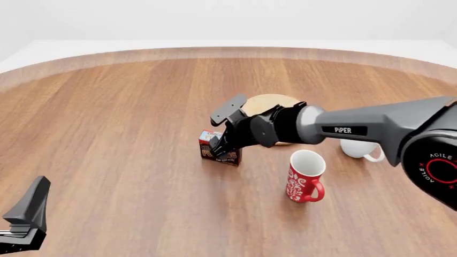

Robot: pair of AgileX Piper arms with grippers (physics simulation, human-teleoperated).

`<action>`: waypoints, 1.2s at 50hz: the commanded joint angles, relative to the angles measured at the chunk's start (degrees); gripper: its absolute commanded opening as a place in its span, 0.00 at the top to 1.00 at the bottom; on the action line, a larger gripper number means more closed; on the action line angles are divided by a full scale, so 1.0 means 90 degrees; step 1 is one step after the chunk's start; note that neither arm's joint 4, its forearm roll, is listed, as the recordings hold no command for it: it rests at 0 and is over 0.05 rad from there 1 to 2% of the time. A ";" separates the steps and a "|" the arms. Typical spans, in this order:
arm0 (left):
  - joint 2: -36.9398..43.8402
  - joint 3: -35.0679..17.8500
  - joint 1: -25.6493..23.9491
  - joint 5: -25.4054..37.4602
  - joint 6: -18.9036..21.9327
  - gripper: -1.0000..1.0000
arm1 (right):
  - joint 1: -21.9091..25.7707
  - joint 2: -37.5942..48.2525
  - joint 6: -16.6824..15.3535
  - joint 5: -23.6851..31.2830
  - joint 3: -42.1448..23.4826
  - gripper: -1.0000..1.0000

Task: Put the chocolate pudding to the left of the plate.

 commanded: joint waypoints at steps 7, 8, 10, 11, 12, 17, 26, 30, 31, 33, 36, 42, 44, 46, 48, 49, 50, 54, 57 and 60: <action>0.0000 0.0000 0.0000 0.0000 0.0000 0.00 | -0.0001 0.0074 0.0002 -0.0011 -0.0033 0.00; 0.0000 0.0000 0.0000 0.0000 0.0000 0.00 | 0.0000 0.0074 0.0006 -0.0012 -0.0032 0.00; 0.0000 0.0000 0.0000 0.0000 0.0000 0.00 | 0.0026 0.0044 -0.0008 -0.0038 0.0017 0.00; 0.0000 0.0000 0.0000 0.0000 0.0000 0.00 | 0.0043 0.0029 -0.0007 -0.0050 0.0042 1.00; 0.0000 0.0000 0.0000 0.0000 0.0000 0.00 | 0.0056 0.0010 -0.0008 -0.0064 0.0069 1.00; 0.0000 0.0000 0.0000 0.0000 0.0000 0.00 | 0.0139 -0.0086 -0.0007 -0.0119 0.0211 1.00; 0.0000 0.0000 0.0000 0.0000 0.0000 0.00 | 0.0395 -0.0782 0.0127 -0.0289 0.0762 1.00; 0.0000 0.0000 0.0000 0.0000 0.0000 0.00 | 0.0382 -0.1210 0.0072 -0.0116 0.0831 1.00; 0.0000 0.0000 0.0000 0.0000 0.0000 0.00 | 0.0342 -0.1295 0.0042 -0.0081 0.0820 1.00; 0.0000 0.0000 0.0000 0.0000 0.0000 0.00 | 0.0322 -0.1417 0.0024 -0.0031 0.0825 1.00; 0.0000 0.0000 0.0000 0.0000 0.0000 0.00 | 0.0261 -0.1613 0.0027 0.0020 0.0818 1.00; 0.0000 0.0000 0.0000 0.0000 0.0000 0.00 | 0.0233 -0.1973 0.0091 0.0131 0.0829 1.00; 0.0000 0.0000 0.0000 0.0000 0.0000 0.00 | 0.0209 -0.2031 0.0091 0.0177 0.0793 1.00; 0.0000 0.0000 0.0000 0.0000 0.0000 0.00 | 0.0194 -0.2055 0.0072 0.0221 0.0753 1.00; 0.0000 0.0000 0.0000 0.0000 0.0000 0.00 | 0.0205 -0.2094 0.0046 0.0338 0.0652 1.00; 0.0000 0.0000 0.0000 0.0000 0.0000 0.00 | 0.0218 -0.2110 0.0046 0.0377 0.0622 1.00; 0.0000 0.0000 0.0000 0.0000 0.0000 0.00 | 0.0176 -0.2078 0.0001 0.0476 0.0488 1.00; 0.0000 0.0000 0.0000 0.0000 0.0000 0.00 | 0.0097 -0.2009 -0.0093 0.0629 0.0255 1.00; 0.0000 0.0000 0.0000 0.0000 0.0000 0.00 | 0.0084 -0.1975 -0.0139 0.0746 0.0088 1.00; 0.0000 0.0000 0.0000 0.0000 0.0000 0.00 | 0.0024 -0.1862 -0.0205 0.0863 -0.0130 1.00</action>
